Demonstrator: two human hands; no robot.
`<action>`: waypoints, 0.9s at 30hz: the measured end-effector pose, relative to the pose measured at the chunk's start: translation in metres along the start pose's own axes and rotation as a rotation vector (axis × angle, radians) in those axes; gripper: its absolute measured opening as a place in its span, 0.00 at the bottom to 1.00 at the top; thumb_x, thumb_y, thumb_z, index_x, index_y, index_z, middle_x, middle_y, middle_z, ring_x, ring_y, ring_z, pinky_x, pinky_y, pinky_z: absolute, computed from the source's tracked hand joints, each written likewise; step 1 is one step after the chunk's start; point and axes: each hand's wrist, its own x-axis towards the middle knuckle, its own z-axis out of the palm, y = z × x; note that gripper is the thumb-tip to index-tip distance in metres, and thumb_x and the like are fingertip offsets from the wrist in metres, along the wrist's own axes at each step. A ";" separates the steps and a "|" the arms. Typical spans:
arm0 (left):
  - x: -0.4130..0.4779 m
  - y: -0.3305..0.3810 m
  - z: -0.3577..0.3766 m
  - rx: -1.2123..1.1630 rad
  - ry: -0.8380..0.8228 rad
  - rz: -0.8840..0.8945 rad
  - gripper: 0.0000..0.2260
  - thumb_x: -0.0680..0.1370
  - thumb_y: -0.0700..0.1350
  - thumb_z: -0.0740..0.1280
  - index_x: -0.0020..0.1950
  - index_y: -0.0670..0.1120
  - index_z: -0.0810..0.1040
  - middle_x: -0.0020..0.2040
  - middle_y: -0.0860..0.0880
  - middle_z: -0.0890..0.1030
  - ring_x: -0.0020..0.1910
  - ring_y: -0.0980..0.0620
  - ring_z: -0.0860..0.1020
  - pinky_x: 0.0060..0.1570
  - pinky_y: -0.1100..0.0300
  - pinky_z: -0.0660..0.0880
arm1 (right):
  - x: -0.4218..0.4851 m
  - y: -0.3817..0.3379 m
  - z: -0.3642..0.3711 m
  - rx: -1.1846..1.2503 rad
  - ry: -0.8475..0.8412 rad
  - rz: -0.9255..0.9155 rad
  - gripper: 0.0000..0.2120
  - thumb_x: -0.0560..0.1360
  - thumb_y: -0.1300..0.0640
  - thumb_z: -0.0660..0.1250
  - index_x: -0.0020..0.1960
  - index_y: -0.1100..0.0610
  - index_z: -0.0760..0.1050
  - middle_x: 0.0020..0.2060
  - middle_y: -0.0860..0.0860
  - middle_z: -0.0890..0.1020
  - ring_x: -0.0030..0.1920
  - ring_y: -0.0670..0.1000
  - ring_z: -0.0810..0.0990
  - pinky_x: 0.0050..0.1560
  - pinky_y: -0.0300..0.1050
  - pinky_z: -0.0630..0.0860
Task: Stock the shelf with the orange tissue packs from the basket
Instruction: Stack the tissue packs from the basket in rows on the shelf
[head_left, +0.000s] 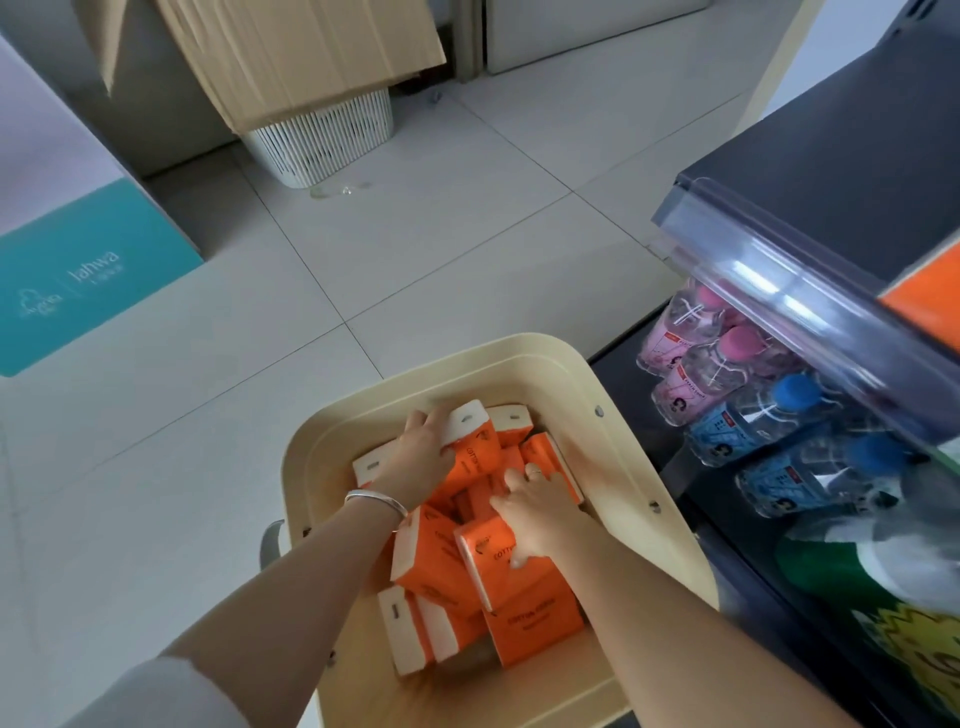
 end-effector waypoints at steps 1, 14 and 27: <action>-0.001 0.002 0.001 0.000 -0.011 -0.001 0.26 0.76 0.37 0.59 0.74 0.48 0.59 0.62 0.42 0.67 0.57 0.40 0.73 0.47 0.56 0.69 | -0.002 0.000 -0.002 -0.031 -0.005 0.005 0.36 0.67 0.48 0.75 0.70 0.53 0.65 0.71 0.56 0.62 0.73 0.64 0.56 0.68 0.61 0.60; -0.030 0.057 -0.057 -0.047 0.120 0.108 0.21 0.71 0.36 0.65 0.64 0.43 0.70 0.57 0.41 0.71 0.57 0.41 0.72 0.56 0.53 0.70 | -0.075 0.017 -0.070 0.107 0.237 0.176 0.25 0.71 0.55 0.69 0.66 0.47 0.68 0.62 0.53 0.69 0.65 0.59 0.66 0.60 0.55 0.66; -0.126 0.124 -0.144 -0.503 0.077 0.311 0.17 0.72 0.30 0.66 0.55 0.46 0.68 0.49 0.44 0.76 0.47 0.46 0.74 0.50 0.48 0.74 | -0.229 0.029 -0.150 0.424 0.510 0.075 0.20 0.67 0.52 0.75 0.57 0.45 0.75 0.76 0.44 0.50 0.73 0.54 0.55 0.67 0.53 0.67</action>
